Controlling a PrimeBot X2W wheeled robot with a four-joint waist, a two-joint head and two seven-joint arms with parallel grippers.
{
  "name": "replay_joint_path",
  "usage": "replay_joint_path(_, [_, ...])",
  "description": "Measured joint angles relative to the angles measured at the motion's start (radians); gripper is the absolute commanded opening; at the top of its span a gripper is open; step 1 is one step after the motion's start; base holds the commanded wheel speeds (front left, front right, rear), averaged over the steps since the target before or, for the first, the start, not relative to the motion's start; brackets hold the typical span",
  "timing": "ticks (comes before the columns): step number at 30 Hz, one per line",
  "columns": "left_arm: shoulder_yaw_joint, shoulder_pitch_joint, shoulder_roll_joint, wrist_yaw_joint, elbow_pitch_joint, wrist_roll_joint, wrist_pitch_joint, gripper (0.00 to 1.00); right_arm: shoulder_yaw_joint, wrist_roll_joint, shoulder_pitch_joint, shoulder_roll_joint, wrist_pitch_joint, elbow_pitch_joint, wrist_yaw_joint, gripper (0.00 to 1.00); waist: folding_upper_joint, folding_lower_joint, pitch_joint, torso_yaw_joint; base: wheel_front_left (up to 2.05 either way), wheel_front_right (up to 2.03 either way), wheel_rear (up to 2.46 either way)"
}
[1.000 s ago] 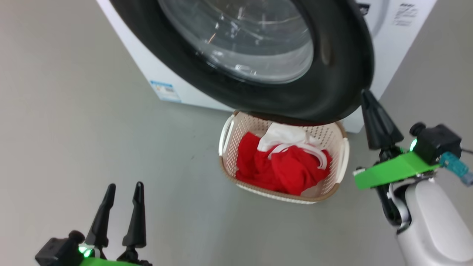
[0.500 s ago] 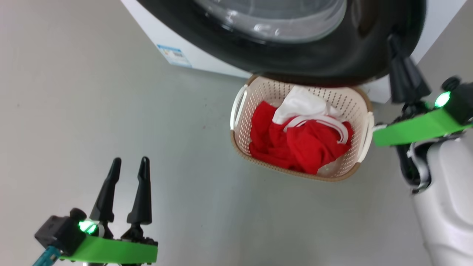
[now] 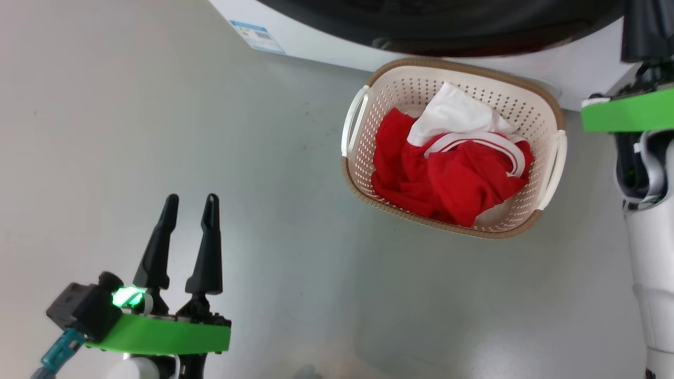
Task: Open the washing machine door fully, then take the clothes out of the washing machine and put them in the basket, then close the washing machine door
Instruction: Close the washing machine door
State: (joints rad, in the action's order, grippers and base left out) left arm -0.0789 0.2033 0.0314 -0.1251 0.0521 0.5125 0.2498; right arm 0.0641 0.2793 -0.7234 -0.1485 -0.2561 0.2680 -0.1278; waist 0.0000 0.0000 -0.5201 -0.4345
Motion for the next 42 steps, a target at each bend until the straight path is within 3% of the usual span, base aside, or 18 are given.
replay_joint_path(16, [0.005,0.006,-0.001,0.0,0.008,-0.002,0.0,1.0,-0.016,-0.002,0.006,0.015,-0.003,0.003,-0.004,0.0,0.0,0.0,0.012,0.012,0.0,0.0,0.0])
replay_joint_path(21, [0.016,0.005,-0.001,0.0,0.02,-0.02,0.0,1.0,-0.044,0.002,0.086,0.023,-0.003,0.005,-0.004,0.43,0.0,0.0,0.042,0.025,0.0,0.0,0.0])
replay_joint_path(22, [0.017,0.005,-0.001,0.0,0.022,-0.033,0.003,1.0,-0.053,0.007,0.123,0.03,-0.003,0.005,-0.004,0.61,0.0,0.0,0.059,0.035,0.0,0.0,0.0])
replay_joint_path(23, [0.018,0.003,-0.001,0.0,0.024,-0.042,0.003,1.0,-0.059,0.012,0.141,0.033,-0.003,0.004,-0.004,0.87,0.0,0.0,0.068,0.04,0.0,0.0,0.0])
replay_joint_path(24, [0.02,0.001,-0.001,0.0,0.027,-0.052,0.003,1.0,-0.063,0.012,0.16,0.036,-0.003,0.002,-0.004,1.0,0.0,0.0,0.077,0.045,0.0,0.0,0.0])
replay_joint_path(33, [0.04,-0.043,0.007,0.0,0.04,-0.094,0.004,1.0,-0.072,0.029,0.338,0.065,-0.003,-0.021,-0.004,1.0,0.0,0.0,0.158,0.107,0.0,0.0,0.0])
replay_joint_path(42, [0.04,-0.086,0.056,0.0,0.041,-0.094,0.004,1.0,-0.055,0.038,0.472,0.088,-0.003,-0.049,-0.004,1.0,0.0,0.0,0.226,0.183,0.0,0.0,0.0])
